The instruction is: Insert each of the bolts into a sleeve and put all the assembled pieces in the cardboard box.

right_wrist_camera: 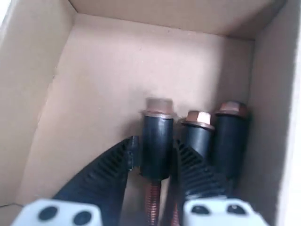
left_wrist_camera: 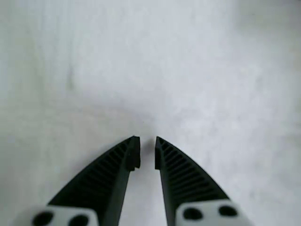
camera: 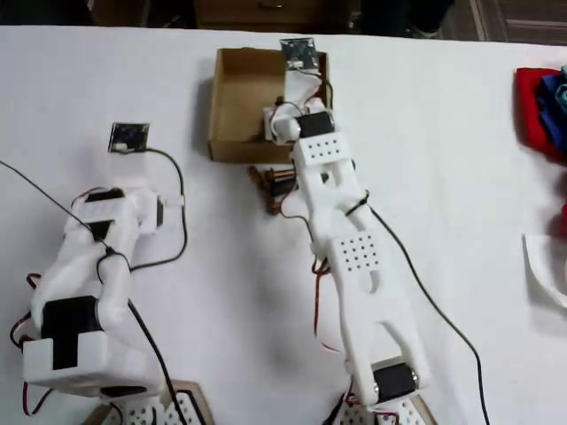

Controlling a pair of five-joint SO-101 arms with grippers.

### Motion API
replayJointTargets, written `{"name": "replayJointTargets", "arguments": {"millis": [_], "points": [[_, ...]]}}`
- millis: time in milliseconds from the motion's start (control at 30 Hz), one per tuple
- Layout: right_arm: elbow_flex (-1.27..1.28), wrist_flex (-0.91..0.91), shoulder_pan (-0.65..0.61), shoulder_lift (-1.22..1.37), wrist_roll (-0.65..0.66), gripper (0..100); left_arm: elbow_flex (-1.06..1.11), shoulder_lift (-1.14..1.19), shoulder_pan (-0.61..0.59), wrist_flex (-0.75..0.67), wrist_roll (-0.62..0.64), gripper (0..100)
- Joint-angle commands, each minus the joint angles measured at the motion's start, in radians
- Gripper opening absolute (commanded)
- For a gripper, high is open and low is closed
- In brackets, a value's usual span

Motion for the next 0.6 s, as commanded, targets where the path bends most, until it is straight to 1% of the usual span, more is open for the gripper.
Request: {"name": "replayJointTargets", "arguments": {"millis": [0, 267, 433, 567], "points": [[-0.011, -0.005, 0.004, -0.021, -0.011, 11.8, -0.041, -0.003, -0.008, 0.002, 0.005, 8], [-0.043, 0.013, 0.012, -0.041, -0.011, 10.1, -0.041, -0.003, -0.008, 0.002, 0.005, 8], [-0.186, 0.222, 0.005, -0.094, -0.002, 9.4, -0.041, -0.003, -0.008, 0.002, 0.005, 8], [-0.184, 0.351, 0.025, -0.183, -0.002, 9.4, -0.041, -0.003, -0.008, 0.002, 0.003, 8]]}}
